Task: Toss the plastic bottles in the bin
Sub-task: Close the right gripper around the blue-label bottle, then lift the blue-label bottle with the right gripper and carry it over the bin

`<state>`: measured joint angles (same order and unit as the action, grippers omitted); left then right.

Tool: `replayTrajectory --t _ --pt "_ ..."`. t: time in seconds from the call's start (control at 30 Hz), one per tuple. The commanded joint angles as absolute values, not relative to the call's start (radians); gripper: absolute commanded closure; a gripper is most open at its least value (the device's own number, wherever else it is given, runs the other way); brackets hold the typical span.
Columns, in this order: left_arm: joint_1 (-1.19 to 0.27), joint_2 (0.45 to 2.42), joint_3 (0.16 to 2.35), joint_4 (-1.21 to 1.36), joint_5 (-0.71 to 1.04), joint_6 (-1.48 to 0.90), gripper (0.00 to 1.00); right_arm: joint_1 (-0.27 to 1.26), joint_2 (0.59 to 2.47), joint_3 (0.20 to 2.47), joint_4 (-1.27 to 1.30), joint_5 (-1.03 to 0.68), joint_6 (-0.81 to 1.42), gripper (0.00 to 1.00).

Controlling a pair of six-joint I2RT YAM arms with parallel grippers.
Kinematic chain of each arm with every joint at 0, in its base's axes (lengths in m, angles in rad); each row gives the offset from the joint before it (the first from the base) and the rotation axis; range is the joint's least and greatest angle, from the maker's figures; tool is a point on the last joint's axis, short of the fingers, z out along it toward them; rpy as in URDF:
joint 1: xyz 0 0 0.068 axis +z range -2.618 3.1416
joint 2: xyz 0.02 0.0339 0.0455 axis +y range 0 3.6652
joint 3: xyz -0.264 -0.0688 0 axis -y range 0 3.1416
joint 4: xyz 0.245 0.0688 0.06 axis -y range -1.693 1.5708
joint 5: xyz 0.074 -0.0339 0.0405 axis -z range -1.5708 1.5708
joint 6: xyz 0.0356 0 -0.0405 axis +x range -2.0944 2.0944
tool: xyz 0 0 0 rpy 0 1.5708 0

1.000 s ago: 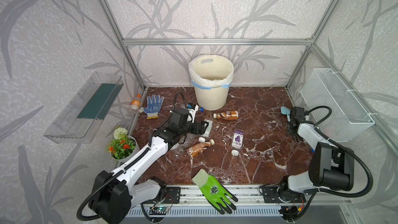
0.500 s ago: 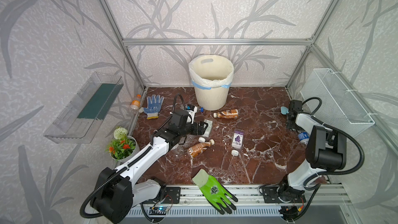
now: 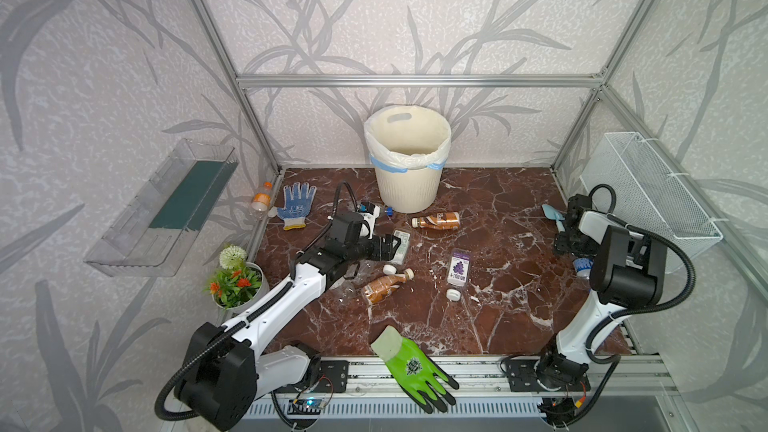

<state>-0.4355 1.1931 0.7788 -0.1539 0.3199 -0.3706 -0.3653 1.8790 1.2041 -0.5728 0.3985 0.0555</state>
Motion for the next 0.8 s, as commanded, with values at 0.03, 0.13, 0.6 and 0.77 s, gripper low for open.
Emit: replayTrajectory --t 0.03,0.13,0.6,0.77 --pt "-0.428 1.202 0.803 -0.177 0.318 -0.371 0.12 -0.375 1.897 1.24 -0.641 0.299 0.116 0.13" --pt "-0.428 1.196 0.802 -0.184 0.309 -0.365 0.12 -0.373 1.889 1.232 -0.653 0.299 0.123 0.16" --pt "-0.428 1.151 0.757 -0.169 0.298 -0.371 0.13 -0.28 1.757 1.171 -0.685 0.236 0.227 0.39" --pt "-0.428 1.118 0.744 -0.177 0.289 -0.377 0.13 -0.245 1.714 1.153 -0.682 0.148 0.267 0.47"
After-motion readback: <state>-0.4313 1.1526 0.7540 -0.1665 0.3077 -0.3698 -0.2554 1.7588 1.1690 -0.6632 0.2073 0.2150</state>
